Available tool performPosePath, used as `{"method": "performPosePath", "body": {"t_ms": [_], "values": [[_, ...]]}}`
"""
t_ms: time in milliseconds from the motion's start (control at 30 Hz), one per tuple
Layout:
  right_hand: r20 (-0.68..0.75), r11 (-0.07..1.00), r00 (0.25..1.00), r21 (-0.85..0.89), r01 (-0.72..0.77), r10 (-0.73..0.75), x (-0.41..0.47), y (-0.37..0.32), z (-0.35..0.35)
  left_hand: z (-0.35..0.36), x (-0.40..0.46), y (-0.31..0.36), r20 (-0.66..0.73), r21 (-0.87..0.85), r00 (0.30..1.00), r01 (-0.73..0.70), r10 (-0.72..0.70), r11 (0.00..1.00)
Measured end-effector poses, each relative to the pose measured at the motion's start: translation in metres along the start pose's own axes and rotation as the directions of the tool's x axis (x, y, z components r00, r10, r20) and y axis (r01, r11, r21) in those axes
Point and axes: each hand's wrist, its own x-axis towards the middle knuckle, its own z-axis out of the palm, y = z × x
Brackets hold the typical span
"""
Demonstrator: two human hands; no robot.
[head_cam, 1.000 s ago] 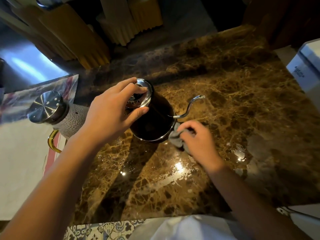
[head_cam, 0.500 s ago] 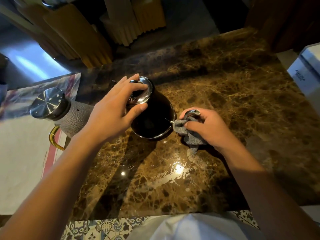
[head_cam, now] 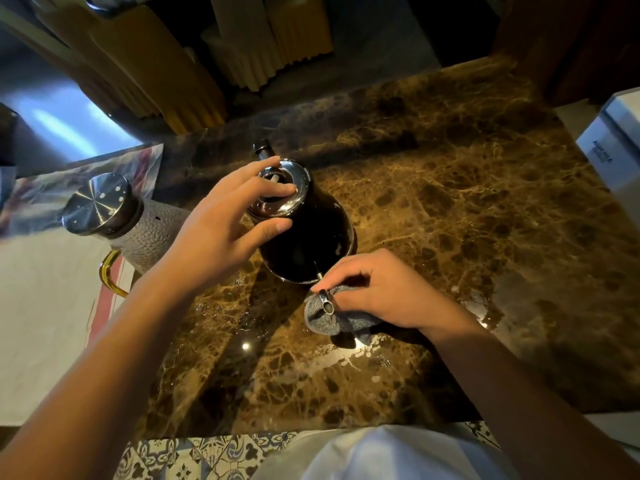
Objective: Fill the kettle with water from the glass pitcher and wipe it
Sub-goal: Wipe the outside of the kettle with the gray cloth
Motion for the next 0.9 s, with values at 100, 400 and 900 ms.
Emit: {"method": "performPosePath", "body": {"t_ms": [100, 400, 900], "values": [[-0.008, 1.0, 1.0, -0.01, 0.009, -0.009, 0.0, -0.004, 0.012, 0.003, -0.004, -0.003, -0.015, -0.012, 1.0, -0.016, 0.016, 1.0], [0.02, 0.993, 1.0, -0.113, -0.019, 0.021, -0.006, -0.01, 0.033, 0.003, -0.001, -0.001, -0.131, -0.105, 0.991, 0.017, -0.031, 0.994], [-0.647, 0.938, 0.761, 0.285, 0.198, 0.036, 0.063, -0.056, -0.045, -0.007, 0.008, 0.008, -0.095, 0.045, 0.994, 0.058, -0.054, 0.997]]}}
